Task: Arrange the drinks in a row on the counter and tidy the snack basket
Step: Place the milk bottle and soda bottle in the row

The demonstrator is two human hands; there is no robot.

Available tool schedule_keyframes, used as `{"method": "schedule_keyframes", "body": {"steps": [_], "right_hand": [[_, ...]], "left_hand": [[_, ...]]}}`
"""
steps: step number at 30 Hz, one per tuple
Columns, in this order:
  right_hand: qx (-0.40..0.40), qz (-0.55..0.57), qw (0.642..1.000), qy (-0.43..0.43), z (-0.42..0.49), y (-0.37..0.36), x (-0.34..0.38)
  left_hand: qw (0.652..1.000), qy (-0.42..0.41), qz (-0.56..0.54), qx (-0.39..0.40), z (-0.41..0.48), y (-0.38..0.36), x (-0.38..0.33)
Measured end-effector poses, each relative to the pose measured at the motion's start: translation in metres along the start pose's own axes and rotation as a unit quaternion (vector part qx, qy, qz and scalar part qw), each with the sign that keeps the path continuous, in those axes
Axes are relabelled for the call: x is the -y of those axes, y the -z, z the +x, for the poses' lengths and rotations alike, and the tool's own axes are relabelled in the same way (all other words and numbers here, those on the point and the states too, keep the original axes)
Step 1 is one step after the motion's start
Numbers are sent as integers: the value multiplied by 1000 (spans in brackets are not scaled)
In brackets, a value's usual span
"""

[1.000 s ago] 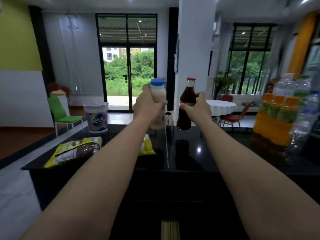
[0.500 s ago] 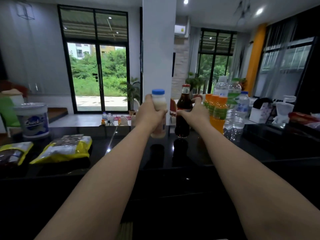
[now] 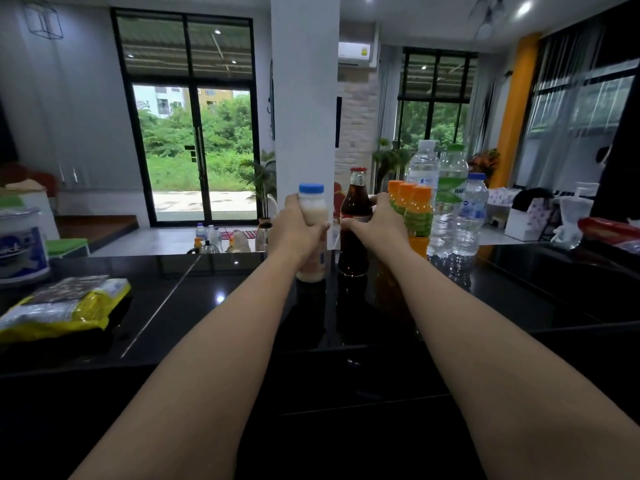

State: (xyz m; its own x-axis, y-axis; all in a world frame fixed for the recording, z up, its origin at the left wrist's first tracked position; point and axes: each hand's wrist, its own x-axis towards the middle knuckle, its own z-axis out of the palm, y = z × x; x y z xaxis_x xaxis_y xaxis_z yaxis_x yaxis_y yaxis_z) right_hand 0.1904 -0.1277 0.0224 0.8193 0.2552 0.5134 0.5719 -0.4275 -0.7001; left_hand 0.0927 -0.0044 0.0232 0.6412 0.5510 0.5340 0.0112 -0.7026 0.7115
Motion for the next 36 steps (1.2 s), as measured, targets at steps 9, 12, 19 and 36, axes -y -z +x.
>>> {"method": "schedule_keyframes", "body": {"steps": [9,12,19,36], "right_hand": [[13,-9,1000,-7,16,-6,-6],[15,-12,1000,-11,20,-4,-5],[27,-25,999,0,30,-5,-7],[-59,-8,998,6,45,-31,-23]], "left_hand": [[1000,0,7,30,7,-10,9],[998,6,50,35,4,-10,19],[996,19,81,22,6,-18,21],[995,41,87,28,41,-62,26]]}}
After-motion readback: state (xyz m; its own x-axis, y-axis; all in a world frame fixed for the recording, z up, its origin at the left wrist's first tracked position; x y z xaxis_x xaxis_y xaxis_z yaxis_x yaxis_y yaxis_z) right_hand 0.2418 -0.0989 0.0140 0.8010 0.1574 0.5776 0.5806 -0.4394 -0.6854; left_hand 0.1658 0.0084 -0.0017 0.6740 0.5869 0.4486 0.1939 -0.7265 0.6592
